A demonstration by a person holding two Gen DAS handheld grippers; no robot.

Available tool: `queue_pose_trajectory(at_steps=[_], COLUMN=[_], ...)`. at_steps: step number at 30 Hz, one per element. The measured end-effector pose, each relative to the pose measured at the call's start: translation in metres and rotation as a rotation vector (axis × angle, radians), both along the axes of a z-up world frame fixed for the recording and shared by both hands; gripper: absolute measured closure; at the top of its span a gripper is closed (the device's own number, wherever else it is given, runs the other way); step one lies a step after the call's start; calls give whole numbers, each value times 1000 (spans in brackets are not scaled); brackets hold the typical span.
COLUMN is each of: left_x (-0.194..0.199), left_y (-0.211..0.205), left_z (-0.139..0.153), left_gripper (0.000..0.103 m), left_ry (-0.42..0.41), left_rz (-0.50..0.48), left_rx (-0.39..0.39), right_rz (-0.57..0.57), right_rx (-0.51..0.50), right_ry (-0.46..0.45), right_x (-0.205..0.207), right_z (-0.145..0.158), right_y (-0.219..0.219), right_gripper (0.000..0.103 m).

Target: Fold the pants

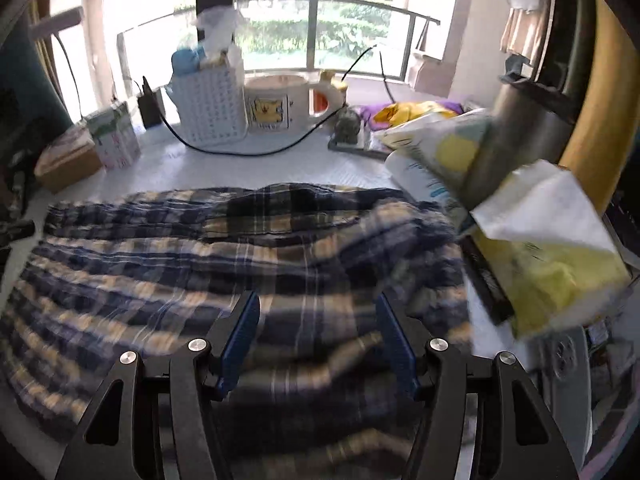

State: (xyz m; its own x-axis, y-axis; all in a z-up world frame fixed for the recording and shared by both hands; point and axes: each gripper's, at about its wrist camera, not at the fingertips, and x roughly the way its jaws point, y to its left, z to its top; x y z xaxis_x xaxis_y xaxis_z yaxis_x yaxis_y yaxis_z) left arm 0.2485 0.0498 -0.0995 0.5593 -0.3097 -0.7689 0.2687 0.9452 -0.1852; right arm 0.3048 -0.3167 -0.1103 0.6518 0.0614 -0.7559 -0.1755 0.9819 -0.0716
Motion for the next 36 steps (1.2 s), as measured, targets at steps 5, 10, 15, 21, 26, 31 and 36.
queue_pose_trajectory(at_steps=[5, 10, 15, 21, 26, 31, 36], left_x=[-28, -57, -78, -95, -104, -108, -111], left_y=[-34, -43, -30, -7, 5, 3, 0], left_z=[-14, -17, -21, -29, -35, -35, -36], left_gripper=[98, 98, 98, 98, 98, 98, 98], left_ry=[48, 67, 62, 70, 77, 68, 64], left_rz=[-65, -70, -42, 28, 61, 50, 36], left_rx=[-36, -55, -53, -78, -87, -100, -106], right_rz=[21, 62, 112, 127, 140, 131, 114], right_rx=[24, 92, 197, 243, 260, 235, 142], right_ry=[-37, 18, 100, 124, 105, 83, 30], right_x=[-42, -74, -93, -102, -96, -92, -95], right_z=[12, -4, -32, -43, -47, -47, -51], right_y=[-3, 5, 26, 47, 59, 78, 88], right_gripper=[40, 40, 40, 39, 40, 40, 85])
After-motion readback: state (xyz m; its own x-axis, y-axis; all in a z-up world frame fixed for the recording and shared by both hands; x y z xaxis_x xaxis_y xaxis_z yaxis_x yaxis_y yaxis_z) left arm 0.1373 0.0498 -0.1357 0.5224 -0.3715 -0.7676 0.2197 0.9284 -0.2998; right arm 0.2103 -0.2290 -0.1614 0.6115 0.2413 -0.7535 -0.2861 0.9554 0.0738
